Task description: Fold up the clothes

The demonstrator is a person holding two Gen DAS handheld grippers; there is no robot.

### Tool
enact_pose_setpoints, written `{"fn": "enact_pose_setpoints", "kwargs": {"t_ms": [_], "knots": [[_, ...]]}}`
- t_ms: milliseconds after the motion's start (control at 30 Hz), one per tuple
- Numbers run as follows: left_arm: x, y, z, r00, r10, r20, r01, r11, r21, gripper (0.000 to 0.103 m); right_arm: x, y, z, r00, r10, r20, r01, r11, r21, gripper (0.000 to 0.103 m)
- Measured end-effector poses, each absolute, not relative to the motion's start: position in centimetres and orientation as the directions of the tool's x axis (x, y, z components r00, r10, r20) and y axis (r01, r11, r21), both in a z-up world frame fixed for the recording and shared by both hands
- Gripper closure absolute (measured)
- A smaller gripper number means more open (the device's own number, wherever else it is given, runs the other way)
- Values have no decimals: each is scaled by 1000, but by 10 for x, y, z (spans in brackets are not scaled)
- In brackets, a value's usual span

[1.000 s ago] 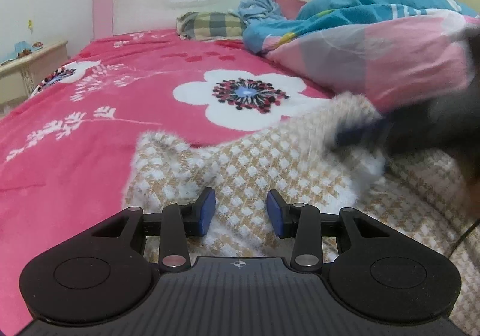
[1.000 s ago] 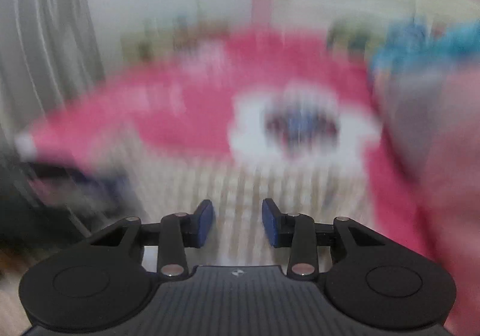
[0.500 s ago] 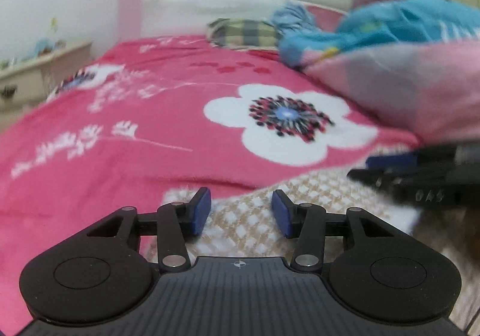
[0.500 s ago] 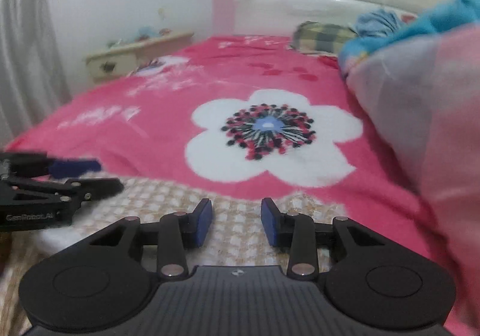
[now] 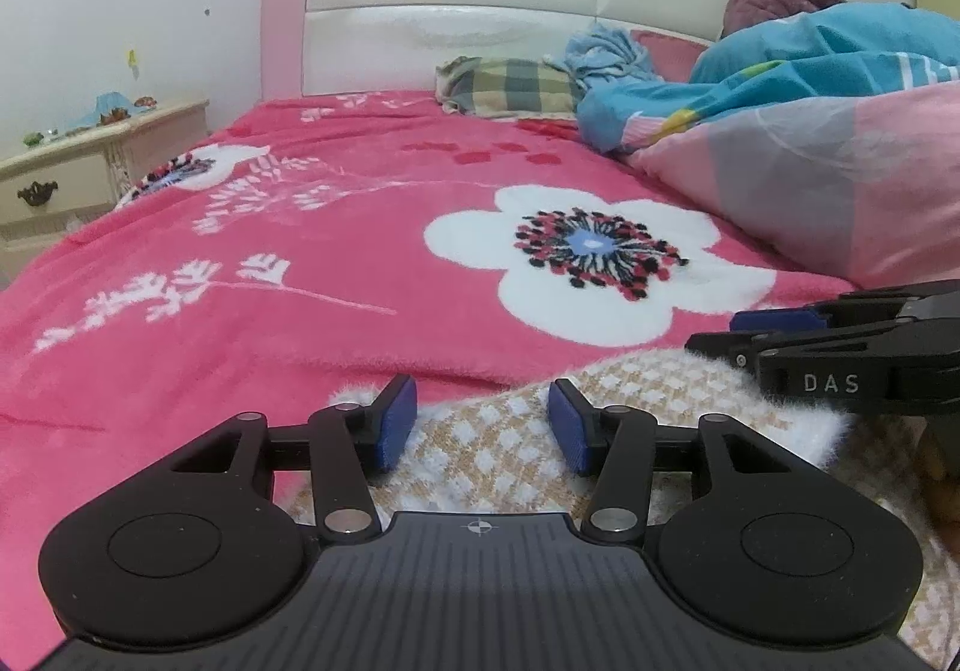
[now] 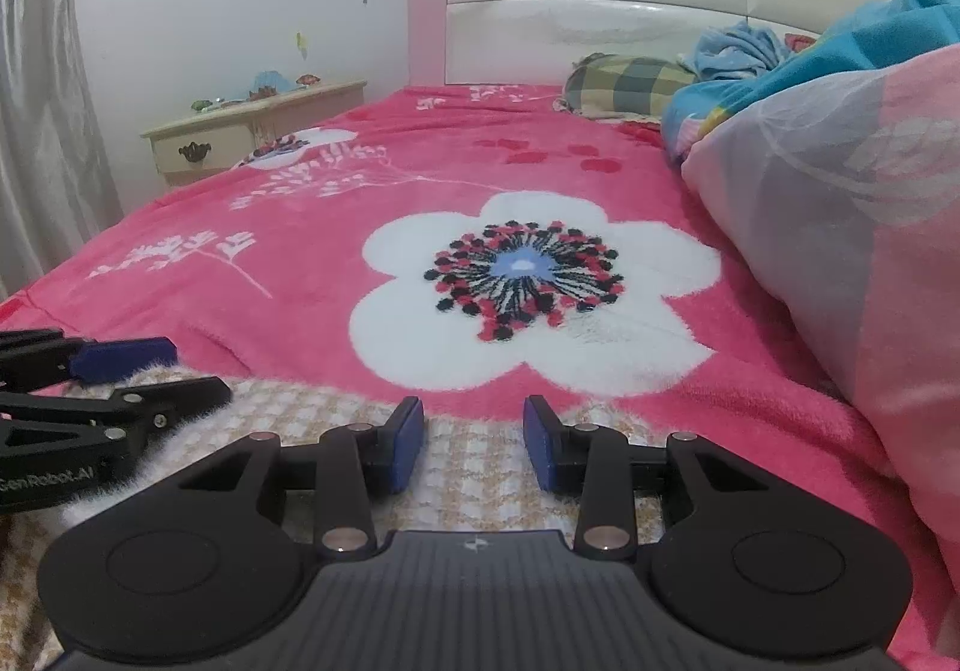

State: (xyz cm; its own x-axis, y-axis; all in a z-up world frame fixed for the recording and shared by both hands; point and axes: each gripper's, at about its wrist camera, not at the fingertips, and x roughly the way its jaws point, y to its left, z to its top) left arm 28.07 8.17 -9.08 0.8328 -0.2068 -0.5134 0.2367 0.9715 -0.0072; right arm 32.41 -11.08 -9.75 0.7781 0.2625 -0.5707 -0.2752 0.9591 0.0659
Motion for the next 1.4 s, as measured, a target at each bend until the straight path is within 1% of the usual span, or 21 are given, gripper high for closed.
{"fn": "enact_pose_setpoints", "kwargs": {"t_ms": [67, 100, 133, 167, 200, 267, 333, 367, 400, 433, 600, 867, 967, 1400], "knots": [[269, 78, -79, 841, -184, -509, 220, 975, 12, 48, 322, -115, -89, 775, 274, -570, -270, 958, 95, 63], [258, 76, -72, 843, -210, -495, 246, 969, 8, 47, 317, -121, -78, 782, 286, -554, -257, 958, 131, 63], [246, 74, -65, 845, -236, -480, 272, 962, 6, 46, 309, -126, -67, 801, 295, -521, -245, 955, 164, 60], [235, 70, -61, 848, -264, -459, 311, 950, 29, 43, 295, -131, -56, 834, 302, -462, -238, 952, 193, 58], [225, 66, -58, 849, -293, -440, 350, 935, 54, 43, 285, -133, -49, 850, 308, -428, -238, 948, 209, 50], [216, 53, -62, 832, -325, -449, 418, 900, 124, 43, 273, -128, -51, 834, 325, -446, -262, 944, 199, 49], [225, 51, -78, 820, -297, -490, 404, 906, 128, 42, 269, -115, -77, 803, 308, -510, -282, 951, 130, 52], [230, 50, -86, 813, -282, -510, 397, 909, 130, 36, 267, -109, -91, 790, 292, -539, -289, 953, 91, 51], [234, 49, -94, 805, -267, -530, 390, 911, 132, 33, 265, -105, -99, 786, 276, -553, -291, 955, 62, 51], [238, 48, -101, 797, -254, -548, 383, 914, 135, 31, 264, -102, -98, 791, 267, -550, -286, 957, 52, 51], [238, 46, -102, 803, -237, -548, 369, 919, 143, 29, 261, -99, -97, 796, 253, -549, -278, 960, 39, 50], [238, 37, -95, 790, -137, -598, 266, 955, 132, 28, 261, -103, -96, 795, 254, -551, -272, 961, 51, 50], [235, 35, -95, 795, -109, -597, 234, 963, 136, 28, 261, -104, -96, 795, 257, -550, -271, 961, 58, 50], [232, 34, -97, 806, -93, -585, 205, 970, 128, 28, 261, -105, -98, 799, 260, -542, -268, 961, 66, 50]]}}
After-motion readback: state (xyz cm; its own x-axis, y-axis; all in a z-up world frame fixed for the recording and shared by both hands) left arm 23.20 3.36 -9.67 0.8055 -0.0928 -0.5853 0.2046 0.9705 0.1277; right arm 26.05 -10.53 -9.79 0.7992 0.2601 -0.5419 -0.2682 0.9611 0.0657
